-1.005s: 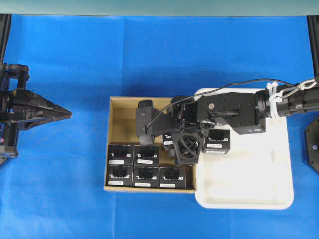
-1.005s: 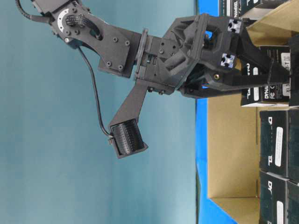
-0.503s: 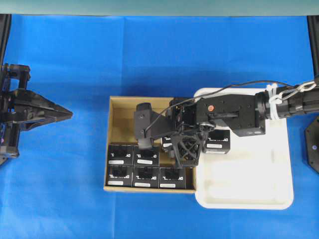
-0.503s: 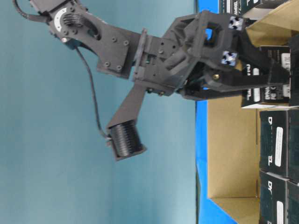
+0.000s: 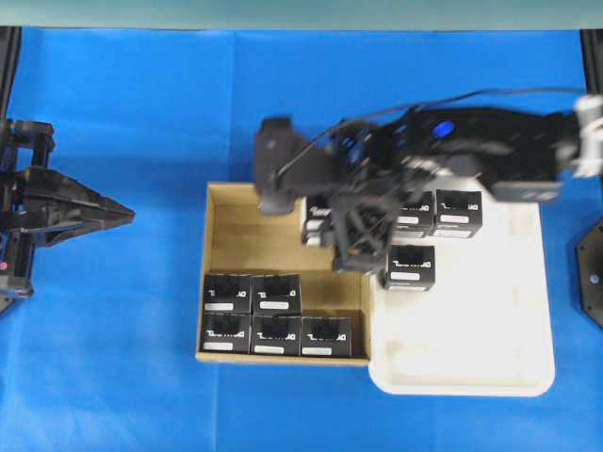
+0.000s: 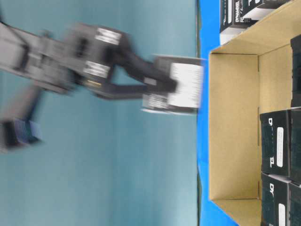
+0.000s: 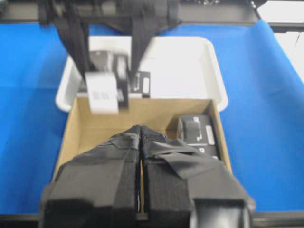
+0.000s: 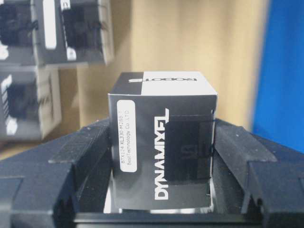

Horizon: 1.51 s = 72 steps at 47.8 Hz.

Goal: Pick the box from inside the cardboard box.
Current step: 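Carry the held black box right and lower it into the white tray, then open the right gripper to release the box in the tray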

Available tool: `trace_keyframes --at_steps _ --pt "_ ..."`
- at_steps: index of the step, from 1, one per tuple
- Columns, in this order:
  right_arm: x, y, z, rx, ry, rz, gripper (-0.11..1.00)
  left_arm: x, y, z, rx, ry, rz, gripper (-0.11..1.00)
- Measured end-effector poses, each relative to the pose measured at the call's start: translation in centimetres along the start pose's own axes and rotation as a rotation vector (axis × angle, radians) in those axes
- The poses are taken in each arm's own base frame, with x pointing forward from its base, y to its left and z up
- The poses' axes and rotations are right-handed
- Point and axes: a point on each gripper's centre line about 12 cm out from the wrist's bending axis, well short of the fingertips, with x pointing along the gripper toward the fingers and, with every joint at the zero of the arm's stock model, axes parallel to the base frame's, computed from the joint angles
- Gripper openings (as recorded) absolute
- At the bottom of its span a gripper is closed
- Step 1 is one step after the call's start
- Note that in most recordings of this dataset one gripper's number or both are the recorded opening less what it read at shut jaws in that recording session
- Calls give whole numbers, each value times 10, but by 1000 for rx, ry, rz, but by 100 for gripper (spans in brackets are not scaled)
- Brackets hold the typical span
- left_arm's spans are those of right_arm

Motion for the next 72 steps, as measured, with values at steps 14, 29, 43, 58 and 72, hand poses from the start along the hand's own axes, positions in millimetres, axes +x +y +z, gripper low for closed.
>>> trace_keyframes --at_steps 14,29,43,58,72 --pt "-61 7 -30 25 -14 2 63 0 0 0 2 0 -2 -3" --pt "-70 22 -102 88 39 13 63 0 -1 0 2 -2 -3 -3" --pt "-41 28 -153 80 128 21 63 0 -1 0 2 -3 -3 -3" --pt "-1 35 -175 53 99 22 63 0 -1 5 2 -28 -3 -3" --pt "33 35 -184 52 117 17 63 1 -1 4 2 -26 -3 -3"
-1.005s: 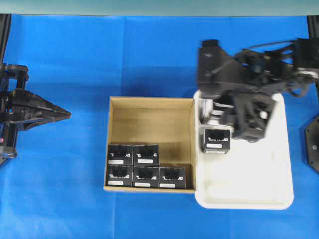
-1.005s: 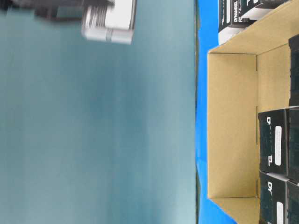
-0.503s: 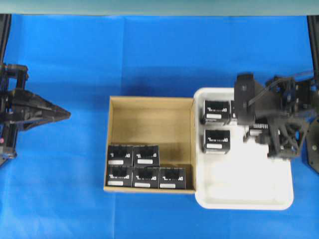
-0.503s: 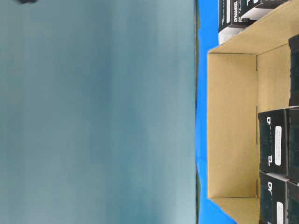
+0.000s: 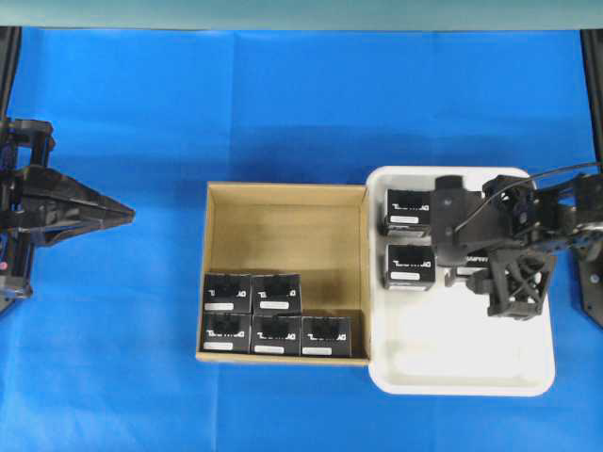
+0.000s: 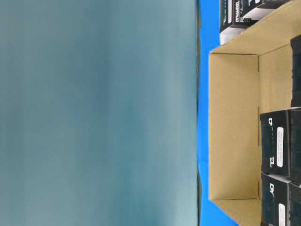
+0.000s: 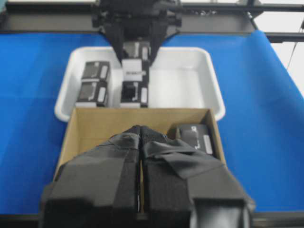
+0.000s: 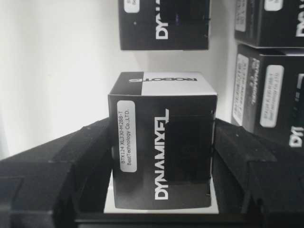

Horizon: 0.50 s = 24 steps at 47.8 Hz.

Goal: Pick the box from inside the cardboard box.
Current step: 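Open the right gripper to release the box in the tray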

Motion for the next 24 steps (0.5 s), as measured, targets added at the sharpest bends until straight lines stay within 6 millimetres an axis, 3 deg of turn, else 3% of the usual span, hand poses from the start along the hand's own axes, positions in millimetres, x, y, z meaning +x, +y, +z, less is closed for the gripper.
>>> trace_keyframes --at_steps 24 --pt "29 -2 3 2 3 -7 63 0 0 0 0 -2 0 -3"
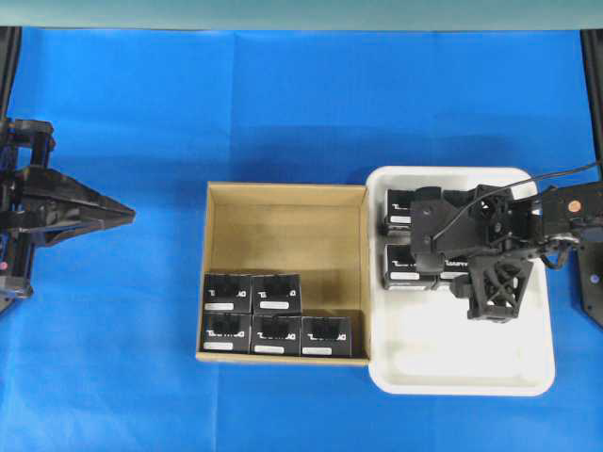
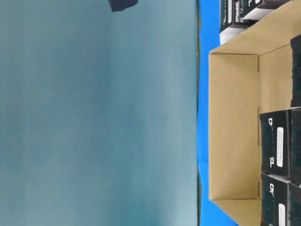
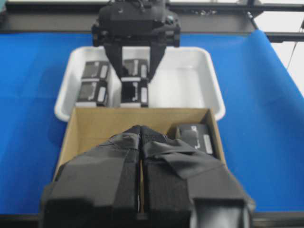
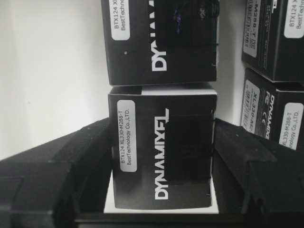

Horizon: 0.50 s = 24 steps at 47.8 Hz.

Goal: Pick the box from inside the cardboard box.
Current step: 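Open the right gripper to release the box in the tray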

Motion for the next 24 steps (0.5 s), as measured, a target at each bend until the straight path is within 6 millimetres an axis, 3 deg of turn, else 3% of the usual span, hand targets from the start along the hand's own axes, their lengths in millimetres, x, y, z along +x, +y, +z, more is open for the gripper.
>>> trace_keyframes --at_steps 16,24 --pt "4 0 -3 -2 14 -1 61 1 0 -1 -2 5 0 -3" --pt "6 -1 -2 0 12 -2 83 1 0 -1 0 6 0 -3"
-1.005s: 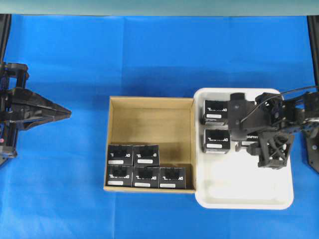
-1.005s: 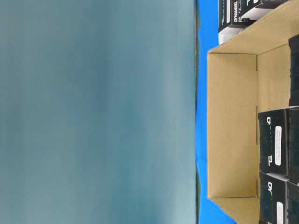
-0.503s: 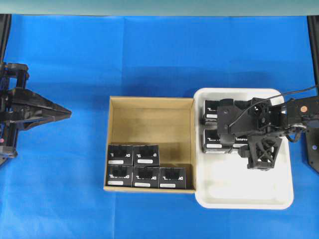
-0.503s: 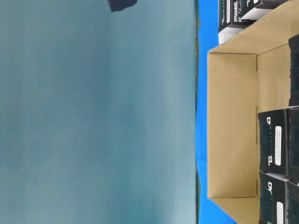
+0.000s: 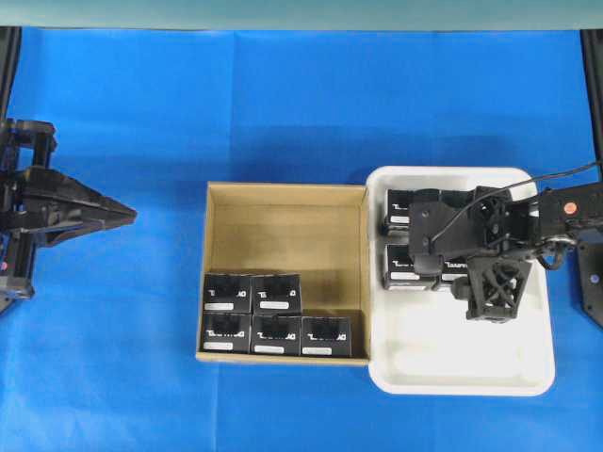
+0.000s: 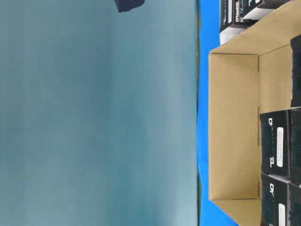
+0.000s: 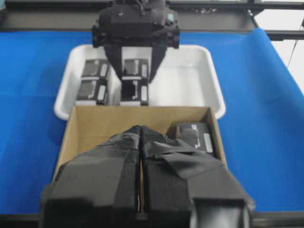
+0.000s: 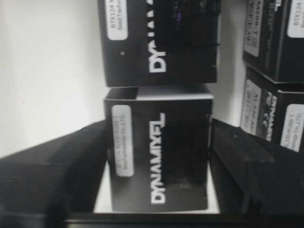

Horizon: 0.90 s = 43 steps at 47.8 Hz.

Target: Pick the box from inside the cardboard box.

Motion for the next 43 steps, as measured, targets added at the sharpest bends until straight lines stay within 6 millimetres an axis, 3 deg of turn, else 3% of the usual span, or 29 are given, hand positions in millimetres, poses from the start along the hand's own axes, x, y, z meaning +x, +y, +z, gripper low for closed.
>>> trace_keyframes --at_steps 7,22,32,43 --pt "1 0 0 3 2 0 96 0 0 0 0 0 0 -3" --pt "-4 1 0 13 14 3 96 0 0 -1 0 2 -2 -3" --pt "-34 2 6 20 -44 8 96 0 0 0 0 -2 -2 -3" --pt "-78 1 15 84 -221 12 96 0 0 0 0 0 -2 -3"
